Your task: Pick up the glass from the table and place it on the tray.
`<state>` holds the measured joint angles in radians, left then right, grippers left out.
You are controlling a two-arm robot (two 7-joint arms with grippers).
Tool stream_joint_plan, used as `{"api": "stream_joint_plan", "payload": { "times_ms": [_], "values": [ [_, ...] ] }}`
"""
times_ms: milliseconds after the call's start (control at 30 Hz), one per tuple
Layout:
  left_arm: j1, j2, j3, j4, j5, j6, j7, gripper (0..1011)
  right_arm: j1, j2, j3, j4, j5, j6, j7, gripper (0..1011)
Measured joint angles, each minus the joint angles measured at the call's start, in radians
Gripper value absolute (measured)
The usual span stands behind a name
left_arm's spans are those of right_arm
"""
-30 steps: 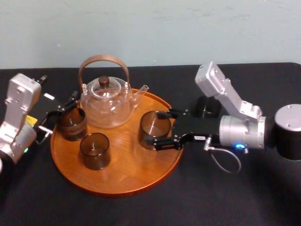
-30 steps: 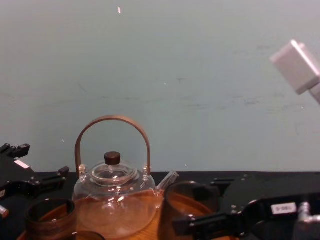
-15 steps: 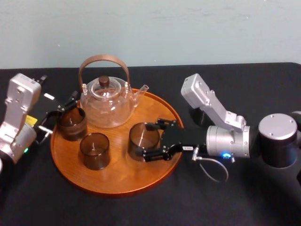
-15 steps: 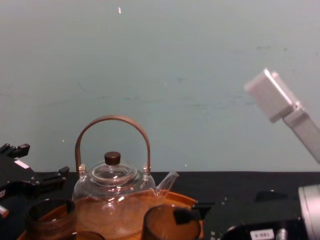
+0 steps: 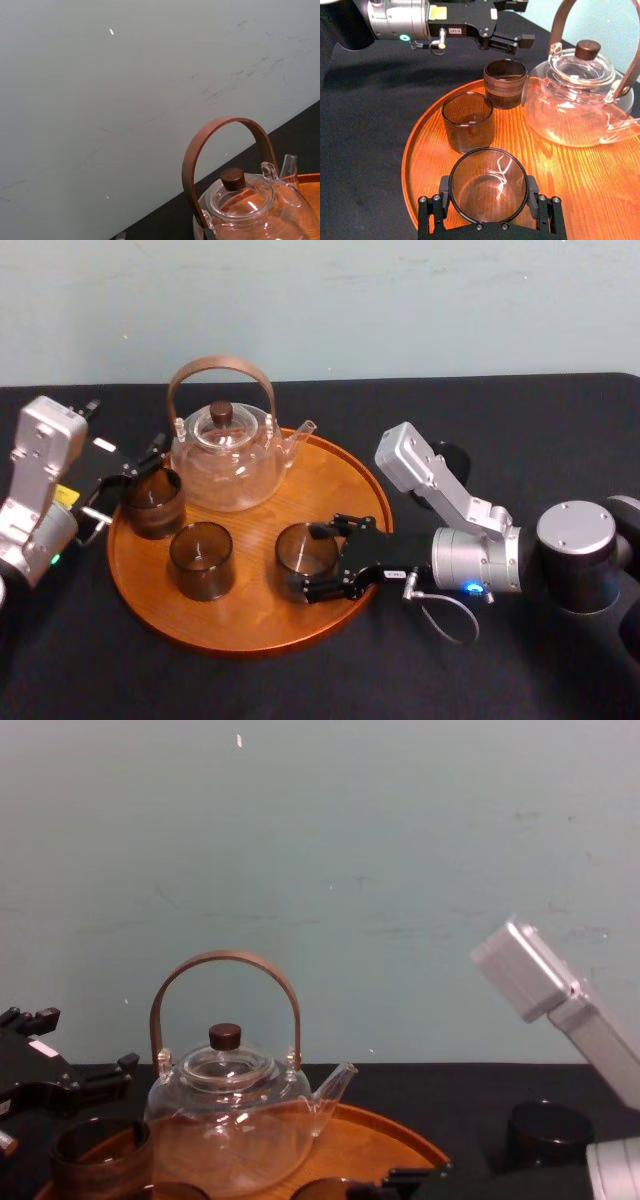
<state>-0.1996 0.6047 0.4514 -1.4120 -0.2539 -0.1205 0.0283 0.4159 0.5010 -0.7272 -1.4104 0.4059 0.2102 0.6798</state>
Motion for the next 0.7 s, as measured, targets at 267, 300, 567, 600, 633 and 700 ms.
{"api": "stream_joint_plan", "payload": {
  "times_ms": [267,300,567,600,633,700],
  "values": [
    [0.000,0.000,0.000,0.000,0.000,0.000,0.000,1001,-0.004,-0.009,-0.001,0.016,-0.010,-0.001,-0.005,905],
    [0.000,0.000,0.000,0.000,0.000,0.000,0.000,1001,-0.006,-0.009,-0.001,0.016,-0.012,-0.001,-0.006,905],
    [0.000,0.000,0.000,0.000,0.000,0.000,0.000,1001,-0.010,-0.013,-0.002,0.020,-0.025,0.002,-0.011,904],
    [0.000,0.000,0.000,0.000,0.000,0.000,0.000,1001,-0.010,-0.013,-0.002,0.020,-0.027,0.002,-0.012,905],
    [0.000,0.000,0.000,0.000,0.000,0.000,0.000,1001,-0.012,-0.013,-0.002,0.019,-0.029,0.002,-0.015,904],
    [0.000,0.000,0.000,0.000,0.000,0.000,0.000,1001,-0.012,-0.013,-0.002,0.018,-0.032,0.002,-0.018,905]
  ]
}}
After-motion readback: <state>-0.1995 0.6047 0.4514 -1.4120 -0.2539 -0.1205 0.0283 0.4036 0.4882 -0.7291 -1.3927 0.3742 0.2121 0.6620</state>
